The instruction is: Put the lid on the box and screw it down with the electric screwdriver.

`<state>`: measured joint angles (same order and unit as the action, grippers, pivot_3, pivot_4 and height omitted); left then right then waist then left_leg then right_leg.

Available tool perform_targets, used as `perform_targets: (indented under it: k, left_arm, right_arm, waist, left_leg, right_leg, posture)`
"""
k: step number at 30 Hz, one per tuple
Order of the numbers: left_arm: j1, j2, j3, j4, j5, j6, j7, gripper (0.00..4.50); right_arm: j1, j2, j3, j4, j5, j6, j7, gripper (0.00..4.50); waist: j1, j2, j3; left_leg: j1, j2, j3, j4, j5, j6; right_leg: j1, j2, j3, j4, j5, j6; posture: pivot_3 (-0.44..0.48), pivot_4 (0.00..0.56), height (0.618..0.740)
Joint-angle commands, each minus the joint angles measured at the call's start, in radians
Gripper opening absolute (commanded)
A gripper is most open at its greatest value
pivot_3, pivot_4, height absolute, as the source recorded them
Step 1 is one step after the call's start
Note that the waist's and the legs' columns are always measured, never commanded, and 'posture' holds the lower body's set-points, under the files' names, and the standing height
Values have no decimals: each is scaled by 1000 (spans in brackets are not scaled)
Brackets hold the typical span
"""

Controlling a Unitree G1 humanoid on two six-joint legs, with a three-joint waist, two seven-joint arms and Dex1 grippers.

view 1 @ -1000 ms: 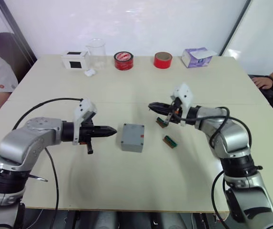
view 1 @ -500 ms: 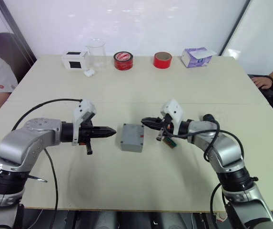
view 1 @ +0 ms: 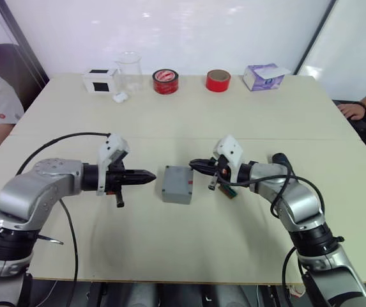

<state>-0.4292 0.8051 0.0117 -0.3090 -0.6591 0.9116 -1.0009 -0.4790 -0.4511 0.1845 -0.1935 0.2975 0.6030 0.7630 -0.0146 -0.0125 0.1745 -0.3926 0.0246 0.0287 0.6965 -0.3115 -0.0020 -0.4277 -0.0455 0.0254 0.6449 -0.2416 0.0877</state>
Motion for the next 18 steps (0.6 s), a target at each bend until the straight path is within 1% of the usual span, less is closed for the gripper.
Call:
perform_targets:
  k: [1, 18]
  left_arm:
    - [-8, 5, 7, -23, -12, -7, -2, 0]
    - [-9, 6, 4, -19, -8, -14, -7, 0]
  right_arm:
    - [-12, -8, -15, -13, 4, -6, 4, 95]
    - [-12, -14, -24, -23, 15, 10, 14, 95]
  waist:
    - [0, 0, 0]
    - [0, 0, 0]
  left_leg:
    - [0, 0, 0, 0, 0, 0]
    - [0, 0, 0, 0, 0, 0]
  right_leg:
    - [0, 0, 0, 0, 0, 0]
    - [0, 0, 0, 0, 0, 0]
  posture:
    - [0, 150, 740]
    - [0, 150, 740]
